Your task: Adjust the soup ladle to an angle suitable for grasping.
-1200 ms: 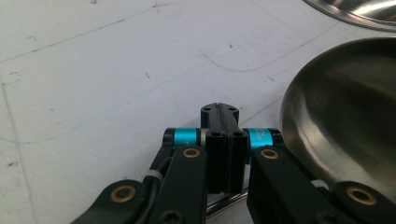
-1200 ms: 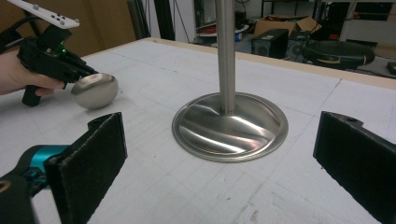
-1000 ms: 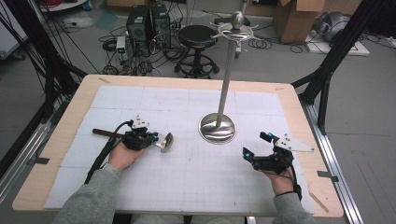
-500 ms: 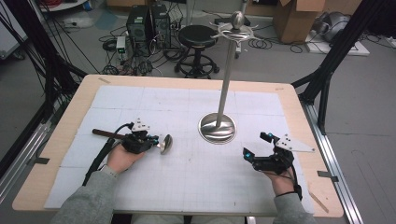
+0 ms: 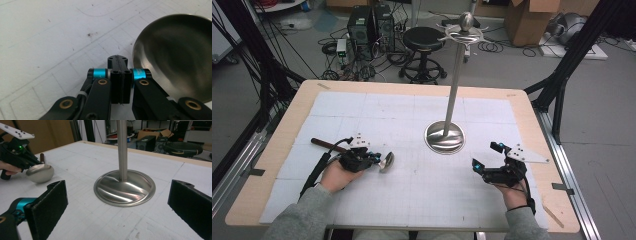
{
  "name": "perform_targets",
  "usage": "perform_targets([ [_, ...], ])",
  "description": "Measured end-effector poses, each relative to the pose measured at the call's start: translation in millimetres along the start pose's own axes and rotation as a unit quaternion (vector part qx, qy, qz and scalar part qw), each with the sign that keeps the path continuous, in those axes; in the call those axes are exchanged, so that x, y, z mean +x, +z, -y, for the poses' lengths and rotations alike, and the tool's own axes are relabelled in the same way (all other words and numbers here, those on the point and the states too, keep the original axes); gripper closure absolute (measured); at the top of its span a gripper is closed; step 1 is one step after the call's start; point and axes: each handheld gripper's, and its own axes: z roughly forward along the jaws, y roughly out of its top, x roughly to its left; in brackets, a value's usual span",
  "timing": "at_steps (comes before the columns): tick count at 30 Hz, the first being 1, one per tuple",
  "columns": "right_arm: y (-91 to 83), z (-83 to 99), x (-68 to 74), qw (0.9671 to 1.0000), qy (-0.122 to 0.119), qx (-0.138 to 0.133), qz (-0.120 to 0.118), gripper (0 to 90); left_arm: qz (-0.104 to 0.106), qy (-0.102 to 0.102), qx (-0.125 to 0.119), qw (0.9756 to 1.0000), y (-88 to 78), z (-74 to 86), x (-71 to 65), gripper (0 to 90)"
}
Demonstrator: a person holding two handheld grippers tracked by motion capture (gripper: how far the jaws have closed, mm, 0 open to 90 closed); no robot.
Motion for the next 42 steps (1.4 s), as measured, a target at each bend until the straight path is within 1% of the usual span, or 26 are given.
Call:
perform_targets([
  [1,0.0,0.1,-0.1,1.0,-0.001,0.0,0.0,1.6,-0.002,0.002,0.001,1.0,-0.6,0.2,-1.2,89.5],
  [2,0.1,0.1,0.0,1.0,-0.002,0.0,0.0,1.6,-0.008,0.01,0.003,0.9999,-1.6,0.5,-4.4,89.5],
  [4,-0.1,0.1,0.2,1.0,-0.002,0.001,-0.001,1.6,-0.009,0.013,0.003,0.9999,-2.2,1.0,-5.6,89.5],
  [5,-0.1,0.0,0.3,1.0,-0.002,0.001,-0.002,1.6,-0.007,0.019,0.008,0.9998,-4.4,2.3,-7.7,89.5],
  [8,-0.2,0.0,0.3,1.0,-0.001,0.001,-0.002,1.6,-0.004,0.017,0.006,0.9998,-6.2,4.1,-10.5,89.5],
  [9,0.0,0.1,0.1,1.0,-0.003,0.001,-0.002,1.6,0.003,0.012,0.003,0.9999,-9.0,7.9,-11.1,89.6],
  [10,0.0,0.1,0.1,1.0,-0.003,0.001,-0.002,1.6,0.003,0.012,0.003,0.9999,-9.0,7.9,-11.1,89.6],
  [11,0.2,0.1,0.3,1.0,-0.003,0.001,-0.003,1.6,0.01,0.006,0.003,0.9999,-12.6,10.9,-11.4,89.5],
  [12,0.2,0.1,0.3,1.0,-0.003,0.001,-0.003,1.6,0.01,0.006,0.003,0.9999,-12.6,10.9,-11.4,89.5],
  [15,0.3,0.1,0.9,1.0,-0.001,0.003,-0.005,1.6,0.012,0.016,0.012,0.9997,-18.1,13.9,-15.2,89.6],
  [16,0.3,0.1,0.9,1.0,-0.001,0.003,-0.005,1.6,0.013,0.018,0.011,0.9997,-19.7,15.4,-16.7,89.6],
  [20,0.7,0.2,0.5,1.0,-0.004,0.003,-0.006,1.6,0.022,0.016,0.014,0.9995,-26.5,21.1,-19.2,89.5],
  [21,0.6,0.2,0.7,1.0,-0.004,0.004,-0.005,1.6,0.022,0.02,0.014,0.9995,-28.3,22.6,-21.0,89.5],
  [22,0.6,0.2,0.7,1.0,-0.004,0.004,-0.005,1.6,0.022,0.02,0.014,0.9995,-28.3,22.6,-21.0,89.5],
  [23,0.7,0.2,0.7,1.0,-0.004,0.004,-0.005,1.6,0.019,0.027,0.016,0.9993,-30.1,24.0,-23.3,89.5],
  [24,0.7,0.2,0.7,1.0,-0.004,0.004,-0.005,1.6,0.019,0.027,0.016,0.9993,-30.1,24.0,-23.3,89.5],
  [25,0.8,0.3,0.8,1.0,-0.004,0.004,-0.007,1.6,0.02,0.032,0.017,0.9991,-32.1,25.6,-24.8,89.6],
  [27,0.9,0.2,0.7,1.0,-0.004,0.004,-0.006,1.6,0.021,0.033,0.017,0.9991,-33.3,26.5,-25.6,89.6],
  [29,1.0,0.3,1.0,1.0,-0.003,0.004,-0.008,1.6,0.023,0.038,0.019,0.9988,-37.1,29.5,-27.1,89.6],
  [35,1.1,0.3,1.4,0.9999,-0.002,0.005,-0.009,1.6,0.033,0.042,0.024,0.9983,-44.7,35.1,-27.9,89.5],
  [37,1.1,0.2,1.4,0.9999,-0.002,0.005,-0.008,1.6,0.034,0.04,0.025,0.9983,-45.6,35.5,-28.5,89.5],
  [39,1.2,0.3,1.4,0.9999,-0.002,0.005,-0.008,1.6,0.034,0.049,0.031,0.9978,-49.2,37.4,-29.6,89.5],
  [42,1.1,0.2,1.5,1.0,-0.002,0.005,-0.008,1.6,0.038,0.048,0.032,0.9976,-53.5,40.6,-29.5,89.5],
])
